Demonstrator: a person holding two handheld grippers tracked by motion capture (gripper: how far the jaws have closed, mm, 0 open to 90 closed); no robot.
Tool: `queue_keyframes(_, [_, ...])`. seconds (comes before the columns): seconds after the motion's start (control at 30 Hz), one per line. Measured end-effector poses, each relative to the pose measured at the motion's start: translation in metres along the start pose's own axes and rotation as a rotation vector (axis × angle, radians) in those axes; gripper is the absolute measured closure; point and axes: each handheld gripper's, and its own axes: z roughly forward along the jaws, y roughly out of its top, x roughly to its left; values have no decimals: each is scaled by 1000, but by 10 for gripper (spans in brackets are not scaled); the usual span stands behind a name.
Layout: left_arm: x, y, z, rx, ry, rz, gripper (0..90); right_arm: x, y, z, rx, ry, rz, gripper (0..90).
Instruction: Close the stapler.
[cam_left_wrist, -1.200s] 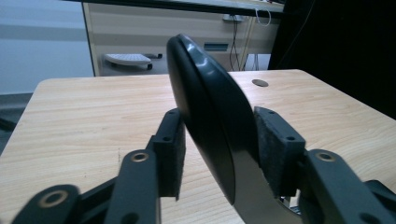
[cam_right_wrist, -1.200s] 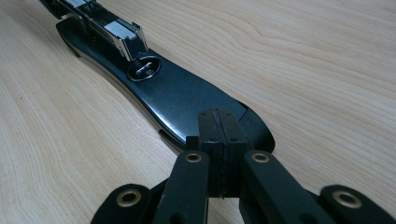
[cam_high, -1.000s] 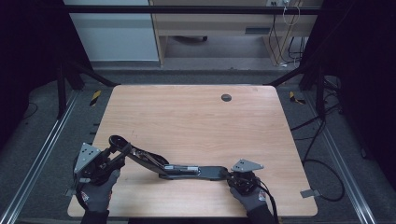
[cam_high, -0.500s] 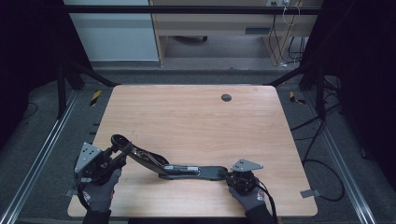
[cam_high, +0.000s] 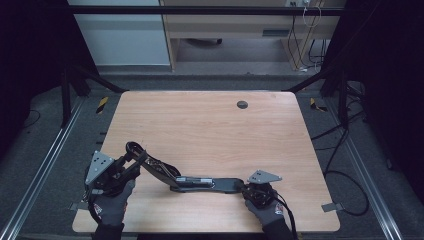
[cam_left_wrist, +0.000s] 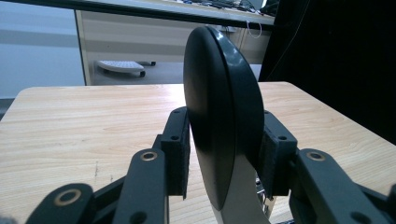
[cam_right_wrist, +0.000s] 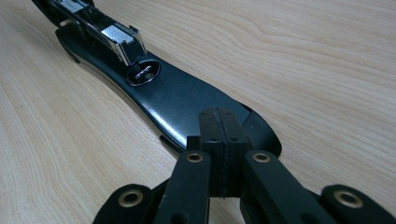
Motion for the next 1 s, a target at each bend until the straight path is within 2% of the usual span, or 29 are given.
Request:
queue_keyframes(0.37, [-6, 1, 2, -7, 4, 10, 606, -1, -1, 0, -7, 1, -3, 900])
queue_keyframes(1.0, [-27, 7, 8, -12, 15, 70, 610, -1, -1, 0, -12, 2, -4, 900])
